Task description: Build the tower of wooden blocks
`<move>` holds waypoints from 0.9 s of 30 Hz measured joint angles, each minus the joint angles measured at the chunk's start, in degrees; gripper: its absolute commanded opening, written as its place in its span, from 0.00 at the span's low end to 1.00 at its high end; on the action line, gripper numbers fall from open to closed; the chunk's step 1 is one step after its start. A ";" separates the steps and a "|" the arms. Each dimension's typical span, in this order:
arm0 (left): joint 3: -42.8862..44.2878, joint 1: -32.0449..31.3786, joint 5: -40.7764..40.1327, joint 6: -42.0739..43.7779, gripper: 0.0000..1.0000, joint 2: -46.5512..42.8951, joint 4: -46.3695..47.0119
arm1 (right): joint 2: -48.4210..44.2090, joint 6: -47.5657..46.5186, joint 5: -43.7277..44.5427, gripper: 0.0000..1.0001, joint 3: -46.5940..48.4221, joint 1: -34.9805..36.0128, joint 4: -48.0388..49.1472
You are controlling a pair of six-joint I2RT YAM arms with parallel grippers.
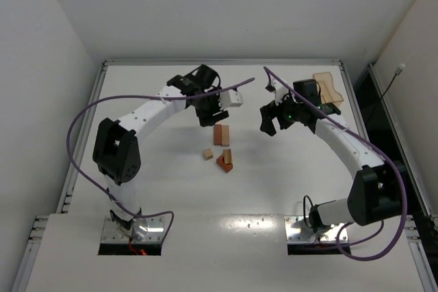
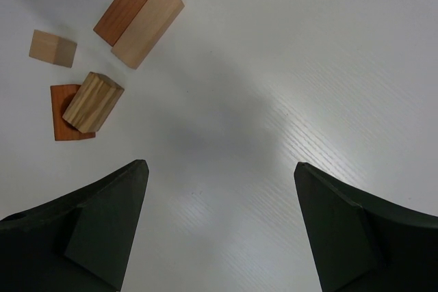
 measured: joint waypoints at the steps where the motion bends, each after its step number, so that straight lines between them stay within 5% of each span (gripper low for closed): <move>1: 2.89 -0.11 0.87 0.02 0.00 1.27 0.22 | 0.00 0.00 0.02 0.85 0.00 -0.20 0.00; 9: 5.53 -2.32 3.72 -1.11 0.00 9.09 2.58 | 0.44 0.00 -0.07 0.85 2.23 -4.24 -0.46; 19: 20.87 -5.07 6.62 2.84 0.00 19.96 -7.21 | 0.90 0.00 -2.21 0.85 3.69 -9.75 -0.85; 27: 21.24 -5.14 6.51 3.67 0.00 22.12 -11.02 | 0.90 0.00 -3.78 0.85 3.72 -11.21 -1.27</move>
